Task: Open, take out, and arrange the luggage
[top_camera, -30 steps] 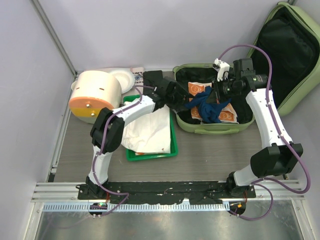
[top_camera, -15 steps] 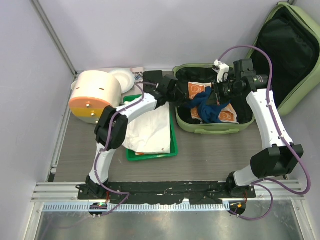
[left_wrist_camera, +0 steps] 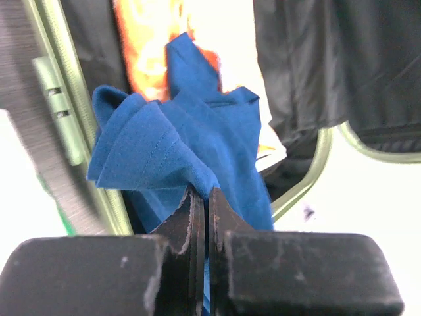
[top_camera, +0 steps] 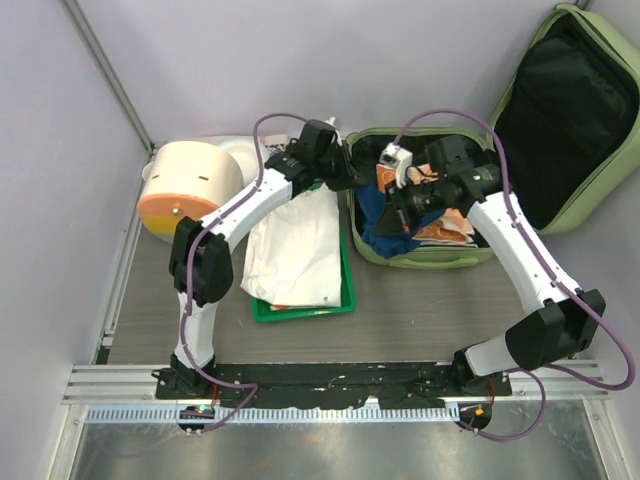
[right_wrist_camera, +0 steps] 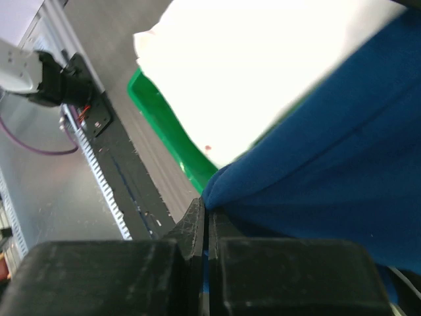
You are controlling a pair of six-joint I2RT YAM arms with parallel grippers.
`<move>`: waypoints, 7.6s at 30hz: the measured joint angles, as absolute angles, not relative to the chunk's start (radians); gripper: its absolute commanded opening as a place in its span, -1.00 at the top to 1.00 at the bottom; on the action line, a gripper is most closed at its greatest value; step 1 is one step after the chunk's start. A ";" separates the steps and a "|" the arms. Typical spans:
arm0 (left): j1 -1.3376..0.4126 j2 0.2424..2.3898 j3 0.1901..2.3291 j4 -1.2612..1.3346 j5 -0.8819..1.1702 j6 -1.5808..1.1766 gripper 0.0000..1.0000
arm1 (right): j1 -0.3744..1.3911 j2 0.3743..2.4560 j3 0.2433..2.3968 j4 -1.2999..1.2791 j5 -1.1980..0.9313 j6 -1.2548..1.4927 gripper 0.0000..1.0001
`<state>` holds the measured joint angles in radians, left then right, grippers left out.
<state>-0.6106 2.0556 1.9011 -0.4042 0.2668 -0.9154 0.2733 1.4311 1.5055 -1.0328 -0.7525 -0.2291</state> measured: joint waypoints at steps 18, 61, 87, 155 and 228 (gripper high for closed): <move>-0.374 1.864 1.775 -0.688 0.360 -0.337 1.00 | 0.677 1.642 1.459 -0.611 -0.714 0.026 0.99; -0.181 1.832 1.778 -0.962 0.267 -0.115 0.80 | 0.910 1.983 1.658 -0.318 -0.678 0.109 0.95; -0.181 1.742 1.867 -0.889 0.427 -0.010 -0.48 | 0.233 1.736 1.707 -0.734 -0.670 -0.035 -0.61; -0.135 1.658 1.663 -0.857 0.448 -0.028 -0.49 | 0.162 1.818 1.563 -0.897 -0.710 -0.117 -0.32; -0.139 1.624 1.670 -0.739 0.541 -0.041 -0.70 | 0.132 1.894 1.713 -0.904 -0.387 -0.178 -0.40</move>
<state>-0.1394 1.6238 1.6695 -0.7391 0.5411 -0.0410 0.1318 1.8938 1.7134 -0.9043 -0.3866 -0.1776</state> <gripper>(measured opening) 0.851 0.696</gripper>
